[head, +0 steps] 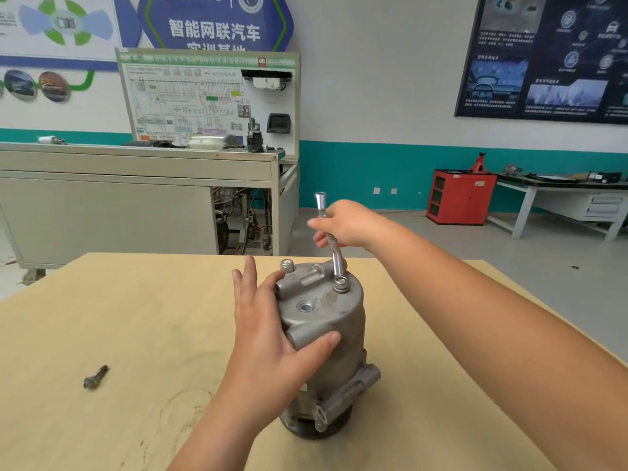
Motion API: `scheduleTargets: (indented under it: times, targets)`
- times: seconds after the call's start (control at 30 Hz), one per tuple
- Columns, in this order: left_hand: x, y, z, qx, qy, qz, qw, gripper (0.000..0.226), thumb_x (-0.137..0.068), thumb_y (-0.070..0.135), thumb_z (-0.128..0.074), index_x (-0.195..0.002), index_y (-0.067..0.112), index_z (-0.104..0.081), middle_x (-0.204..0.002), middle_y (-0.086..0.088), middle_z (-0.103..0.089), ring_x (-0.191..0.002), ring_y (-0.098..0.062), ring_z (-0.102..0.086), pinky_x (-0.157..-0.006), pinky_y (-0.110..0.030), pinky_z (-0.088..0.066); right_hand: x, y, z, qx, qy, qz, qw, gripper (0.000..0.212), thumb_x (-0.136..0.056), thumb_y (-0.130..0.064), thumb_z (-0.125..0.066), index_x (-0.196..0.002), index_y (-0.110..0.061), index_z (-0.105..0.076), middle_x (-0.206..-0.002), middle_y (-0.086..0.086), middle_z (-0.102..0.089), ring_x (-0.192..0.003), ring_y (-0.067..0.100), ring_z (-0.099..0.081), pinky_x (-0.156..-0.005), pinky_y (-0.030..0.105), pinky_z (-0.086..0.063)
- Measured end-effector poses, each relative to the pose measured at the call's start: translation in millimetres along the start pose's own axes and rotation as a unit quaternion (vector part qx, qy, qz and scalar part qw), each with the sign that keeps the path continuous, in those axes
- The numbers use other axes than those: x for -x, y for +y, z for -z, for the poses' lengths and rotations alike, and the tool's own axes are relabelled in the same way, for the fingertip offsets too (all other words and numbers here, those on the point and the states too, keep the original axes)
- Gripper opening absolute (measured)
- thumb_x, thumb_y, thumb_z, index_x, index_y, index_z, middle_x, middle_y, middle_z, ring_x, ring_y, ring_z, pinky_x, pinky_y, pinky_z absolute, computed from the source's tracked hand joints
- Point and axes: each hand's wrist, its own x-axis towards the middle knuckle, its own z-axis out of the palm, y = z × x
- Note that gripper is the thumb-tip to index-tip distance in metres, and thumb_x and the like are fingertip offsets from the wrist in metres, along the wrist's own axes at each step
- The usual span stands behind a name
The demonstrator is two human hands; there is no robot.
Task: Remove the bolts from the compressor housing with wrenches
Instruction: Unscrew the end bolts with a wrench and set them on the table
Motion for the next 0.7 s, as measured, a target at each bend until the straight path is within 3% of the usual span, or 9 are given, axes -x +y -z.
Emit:
scheduleTargets:
  times: [0.1,0.17,0.27,0.4,0.47,0.53,0.6,0.7]
  targets:
    - [0.4,2.2,1.1,0.013,-0.018,0.019,1.000,0.076,-0.044,0.073,-0.055,-0.113,0.058,-0.026,-0.146,0.030,0.014,-0.139,0.006,0.023,-0.114,-0.025,-0.001,2.4,-16.3,-13.6,0.110,-0.086,0.035,0.990,0.039,-0.097,-0.032,-0.046,-0.095,0.001,-0.067,-0.087,0.005,-0.070,-0.076,0.017,-0.066,-0.074,0.029,-0.047]
    - [3.7,0.5,3.2,0.034,-0.023,0.033,0.999,0.078,-0.043,0.071,-0.058,-0.115,0.059,-0.029,-0.151,0.027,0.009,-0.141,0.005,0.018,-0.119,-0.033,-0.006,3.5,-22.0,-23.6,0.189,-0.110,0.082,0.972,0.029,-0.094,-0.026,-0.051,-0.098,-0.005,-0.071,-0.092,0.006,-0.070,-0.083,0.020,-0.063,-0.075,0.030,-0.047]
    - [8.1,-2.1,6.0,0.040,-0.018,0.037,0.998,0.078,-0.045,0.070,-0.059,-0.116,0.056,-0.031,-0.158,0.018,0.000,-0.142,0.006,0.013,-0.120,-0.041,-0.012,3.9,-23.7,-26.2,0.174,-0.099,0.123,0.972,0.022,-0.089,-0.012,-0.055,-0.104,-0.013,-0.072,-0.107,0.000,-0.070,-0.096,0.015,-0.061,-0.081,0.023,-0.046]
    - [7.4,0.2,6.3,0.032,-0.024,0.035,0.999,0.079,-0.045,0.070,-0.058,-0.117,0.054,-0.030,-0.157,0.014,-0.007,-0.144,0.003,0.009,-0.120,-0.042,-0.014,2.6,-20.4,-25.7,0.167,-0.078,0.154,0.971,0.025,-0.093,-0.023,-0.054,-0.112,-0.013,-0.068,-0.107,-0.002,-0.067,-0.101,0.015,-0.059,-0.082,0.022,-0.041]
    - [7.1,0.0,5.9,0.034,-0.023,0.036,0.999,0.079,-0.045,0.070,-0.058,-0.117,0.054,-0.030,-0.156,0.018,-0.004,-0.144,0.002,0.007,-0.120,-0.042,-0.014,4.4,-18.5,-26.7,0.127,-0.078,0.142,0.979,0.031,-0.090,-0.038,-0.056,-0.105,-0.015,-0.070,-0.094,-0.005,-0.067,-0.091,0.016,-0.060,-0.076,0.026,-0.044]
    - [7.1,-0.6,5.6,0.033,-0.022,0.037,0.999,0.079,-0.045,0.071,-0.058,-0.117,0.054,-0.030,-0.155,0.020,-0.003,-0.145,0.000,0.006,-0.120,-0.042,-0.014,4.6,-15.2,-26.9,0.068,-0.085,0.117,0.987,0.035,-0.083,-0.047,-0.063,-0.101,-0.018,-0.072,-0.094,-0.005,-0.069,-0.089,0.012,-0.062,-0.075,0.027,-0.047]
    - [7.1,0.0,5.7,0.034,-0.022,0.037,0.999,0.078,-0.045,0.070,-0.058,-0.116,0.056,-0.028,-0.154,0.022,-0.003,-0.145,-0.001,0.004,-0.120,-0.042,-0.015,3.8,-12.1,-26.3,0.026,-0.088,0.106,0.990,0.031,-0.080,-0.045,-0.067,-0.098,-0.020,-0.073,-0.090,-0.009,-0.068,-0.085,0.009,-0.061,-0.070,0.022,-0.045]
    - [6.8,0.0,7.0,0.028,-0.022,0.032,0.999,0.079,-0.045,0.069,-0.059,-0.117,0.054,-0.030,-0.152,0.019,-0.011,-0.146,-0.005,0.000,-0.119,-0.042,-0.017,6.7,-12.1,-20.7,-0.119,-0.035,0.064,0.990,0.015,-0.086,-0.032,-0.062,-0.085,-0.018,-0.066,-0.067,-0.006,-0.055,-0.057,0.009,-0.049,-0.055,0.023,-0.037]
